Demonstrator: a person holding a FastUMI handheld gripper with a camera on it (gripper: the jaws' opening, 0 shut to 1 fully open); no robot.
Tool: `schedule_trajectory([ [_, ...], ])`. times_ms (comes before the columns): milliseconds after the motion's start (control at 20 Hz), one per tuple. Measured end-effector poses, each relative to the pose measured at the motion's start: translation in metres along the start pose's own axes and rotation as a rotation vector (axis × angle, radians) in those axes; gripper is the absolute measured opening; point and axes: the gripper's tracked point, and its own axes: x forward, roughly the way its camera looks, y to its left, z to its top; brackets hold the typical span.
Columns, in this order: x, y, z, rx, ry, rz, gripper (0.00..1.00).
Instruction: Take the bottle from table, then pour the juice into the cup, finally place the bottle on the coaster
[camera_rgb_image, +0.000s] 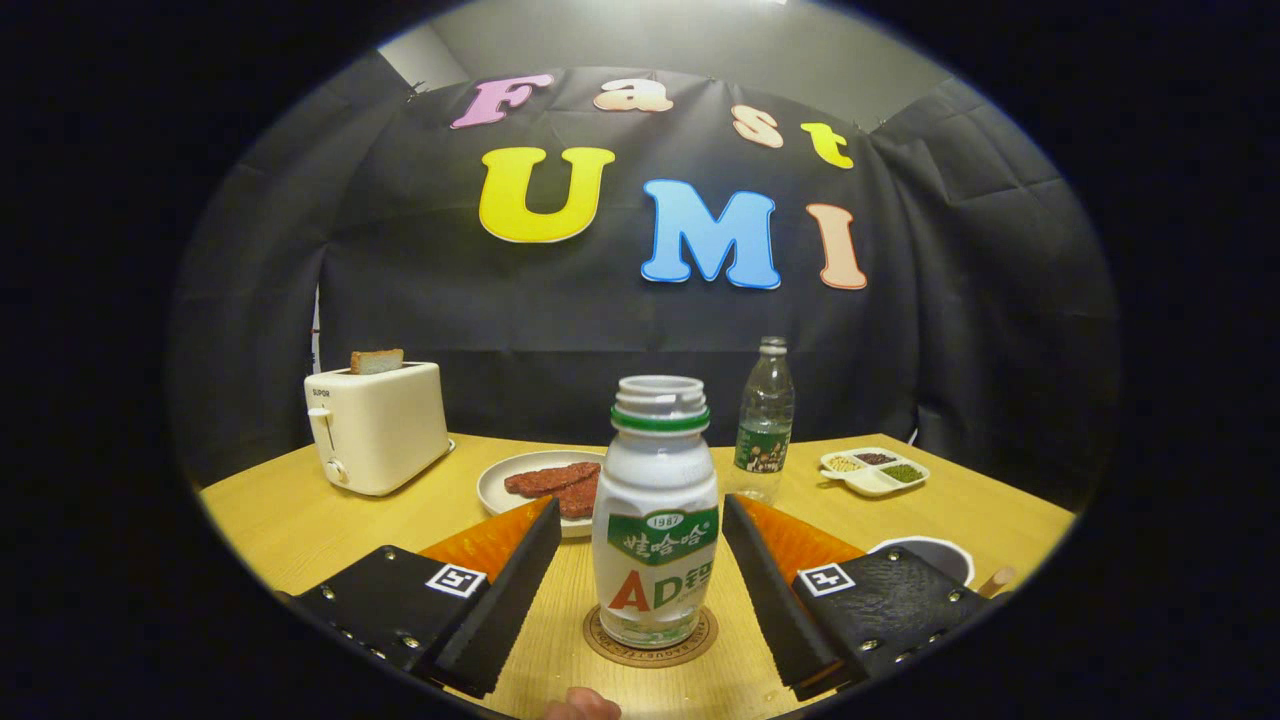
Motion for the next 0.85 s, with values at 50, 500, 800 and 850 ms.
schedule_trajectory([
  [50,-0.009,0.0,0.014,-0.008,-0.017,0.005,0.98],
  [500,-0.093,0.024,0.135,0.064,-0.205,0.229,0.97],
  [800,-0.111,-0.013,0.128,0.042,-0.218,0.241,0.97],
  [850,-0.113,-0.016,0.125,0.03,-0.222,0.266,0.97],
])
